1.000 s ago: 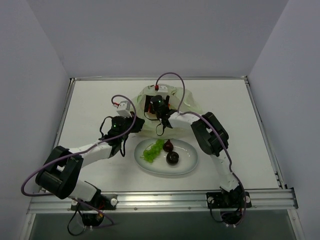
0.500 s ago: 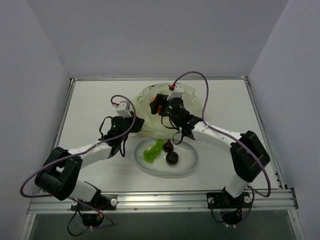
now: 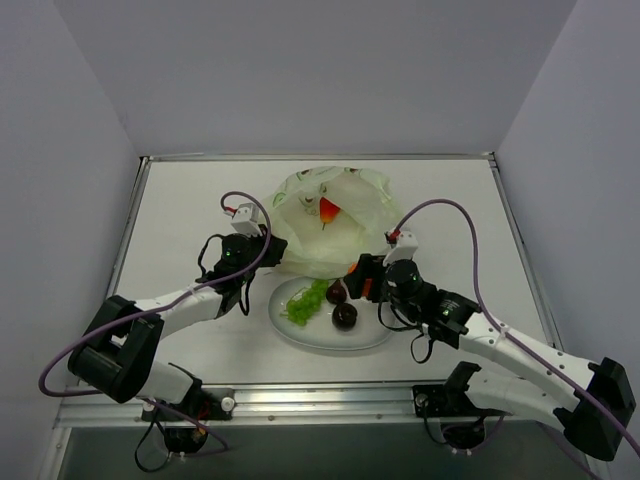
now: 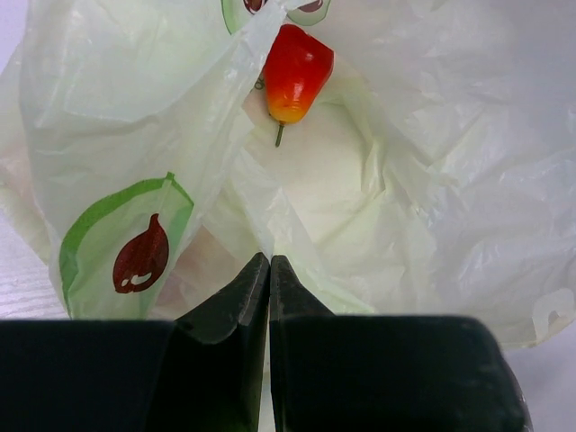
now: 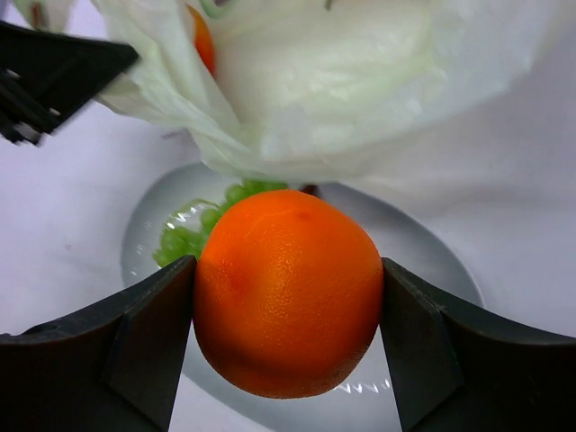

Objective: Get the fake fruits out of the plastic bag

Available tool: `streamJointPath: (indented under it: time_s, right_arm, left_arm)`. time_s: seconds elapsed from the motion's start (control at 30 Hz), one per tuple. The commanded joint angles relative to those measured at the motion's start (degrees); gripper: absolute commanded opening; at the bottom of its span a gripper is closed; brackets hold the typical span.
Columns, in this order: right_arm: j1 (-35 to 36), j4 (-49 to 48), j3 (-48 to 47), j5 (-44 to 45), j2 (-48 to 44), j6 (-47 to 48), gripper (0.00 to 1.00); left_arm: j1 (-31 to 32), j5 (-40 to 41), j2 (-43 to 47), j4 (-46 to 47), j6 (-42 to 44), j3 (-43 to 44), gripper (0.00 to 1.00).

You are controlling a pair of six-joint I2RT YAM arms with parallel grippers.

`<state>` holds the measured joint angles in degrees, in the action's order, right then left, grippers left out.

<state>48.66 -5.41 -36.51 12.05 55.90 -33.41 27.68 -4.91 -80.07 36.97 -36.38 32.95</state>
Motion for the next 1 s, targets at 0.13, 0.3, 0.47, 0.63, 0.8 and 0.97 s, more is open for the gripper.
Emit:
streamJointPath:
  time_s: [0.13, 0.3, 0.47, 0.63, 0.8, 0.97]
  right_arm:
    - [-0.2, 12.2, 4.7, 4.7, -2.7, -10.0, 0.26]
    - [-0.2, 12.8, 6.3, 3.6, 0.2, -11.2, 0.28]
    - [-0.1, 13.2, 5.1, 4.3, 1.9, -11.0, 0.63]
    - [-0.1, 14.6, 0.2, 4.5, 3.7, -9.6, 0.80]
    - [-0.1, 16.8, -5.8, 4.6, 5.5, -6.6, 0.85]
    - [-0.1, 15.1, -13.6, 7.3, 7.5, -1.7, 0.31]
  left_arm:
    - [0.0, 0.2, 2.1, 2.0, 1.0, 1.1, 0.02]
    - [0.0, 0.2, 1.9, 2.0, 1.0, 1.2, 0.02]
    - [0.0, -0.1, 1.9, 2.1, 0.9, 1.2, 0.02]
    - [0.0, -0.2, 2.0, 2.1, 0.9, 1.2, 0.02]
    - [0.0, 0.2, 2.6, 1.5, 1.1, 1.1, 0.02]
    - [0.0, 0.1, 3.3, 1.5, 1.1, 1.0, 0.02]
